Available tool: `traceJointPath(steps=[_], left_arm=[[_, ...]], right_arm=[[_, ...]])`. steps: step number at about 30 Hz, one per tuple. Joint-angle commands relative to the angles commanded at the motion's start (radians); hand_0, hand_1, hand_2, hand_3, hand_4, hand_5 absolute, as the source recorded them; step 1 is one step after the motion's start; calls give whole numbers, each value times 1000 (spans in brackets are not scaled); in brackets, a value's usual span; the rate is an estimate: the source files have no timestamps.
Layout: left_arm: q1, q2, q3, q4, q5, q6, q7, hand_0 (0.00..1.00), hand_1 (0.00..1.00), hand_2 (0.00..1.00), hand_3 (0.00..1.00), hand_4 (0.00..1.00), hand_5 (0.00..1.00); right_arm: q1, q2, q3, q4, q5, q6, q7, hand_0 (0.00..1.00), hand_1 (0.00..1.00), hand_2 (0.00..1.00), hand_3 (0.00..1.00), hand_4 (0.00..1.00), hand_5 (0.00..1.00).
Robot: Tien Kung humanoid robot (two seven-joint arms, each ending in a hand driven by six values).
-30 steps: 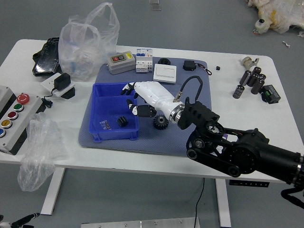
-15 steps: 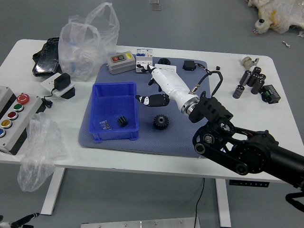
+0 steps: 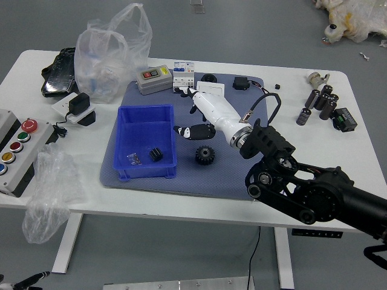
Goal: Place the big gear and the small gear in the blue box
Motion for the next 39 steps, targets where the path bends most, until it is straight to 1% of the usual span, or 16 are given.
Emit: traceJointPath(steps=[12, 13, 18, 19, 21, 24, 25, 29, 30, 31, 36, 37, 39], left_arm=[[0, -1, -3, 0, 5, 0, 0, 729, 697, 698, 747, 841, 691], [0, -2, -4, 0, 8, 0, 1, 730, 697, 698, 748, 842, 689], [-2, -4, -4, 1, 14, 2, 2, 730, 697, 698, 748, 842, 689], [-2, -5, -2, 1, 12, 3, 1, 730, 697, 698, 749, 843, 689], [-1, -4, -1, 1, 9, 4, 1, 730, 697, 698, 749, 843, 689], [2, -2, -5, 1, 13, 4, 3, 730, 697, 698, 749, 843, 689], [3, -1, -6, 0, 14, 4, 5, 729, 696, 698, 749, 843, 690], [4, 1, -8, 0, 17, 3, 4, 729, 696, 698, 749, 843, 690], [4, 1, -9, 0, 18, 2, 4, 729, 696, 698, 749, 843, 690], [3, 0, -9, 1, 20, 2, 3, 729, 696, 698, 750, 844, 688], [-4, -1, -7, 2, 21, 0, -1, 729, 696, 698, 750, 844, 688], [-4, 0, -7, 2, 22, -1, -2, 729, 696, 698, 750, 844, 687], [-5, 0, -7, 2, 23, -1, -2, 729, 696, 698, 750, 844, 687]], right_arm=[[0, 1, -6, -1, 0, -1, -4, 327, 586, 851, 919, 774, 280], [-1, 0, -6, -1, 1, -4, -2, 328, 585, 880, 990, 772, 277], [-14, -7, 5, 5, 10, -18, 6, 328, 585, 880, 990, 772, 277], [-22, -12, 11, 6, 14, -22, 4, 319, 546, 998, 998, 784, 256], [-38, -21, 19, 2, 20, -22, -9, 319, 546, 998, 998, 784, 256], [-54, -28, 13, -24, 34, 0, -48, 319, 546, 998, 998, 784, 256], [-55, -29, 6, -35, 40, 8, -60, 314, 496, 998, 998, 810, 259], [-55, -24, -34, -65, 68, 40, -91, 314, 496, 998, 998, 810, 259], [-54, -22, -42, -69, 74, 46, -96, 314, 496, 998, 998, 810, 259], [-53, -21, -49, -72, 78, 50, -99, 313, 476, 998, 998, 821, 260], [-43, -19, -73, -80, 95, 62, -108, 313, 476, 998, 998, 821, 260], [-42, -19, -76, -81, 98, 63, -109, 312, 467, 998, 998, 857, 294], [-41, -18, -79, -82, 100, 68, -110, 312, 467, 998, 998, 857, 294]])
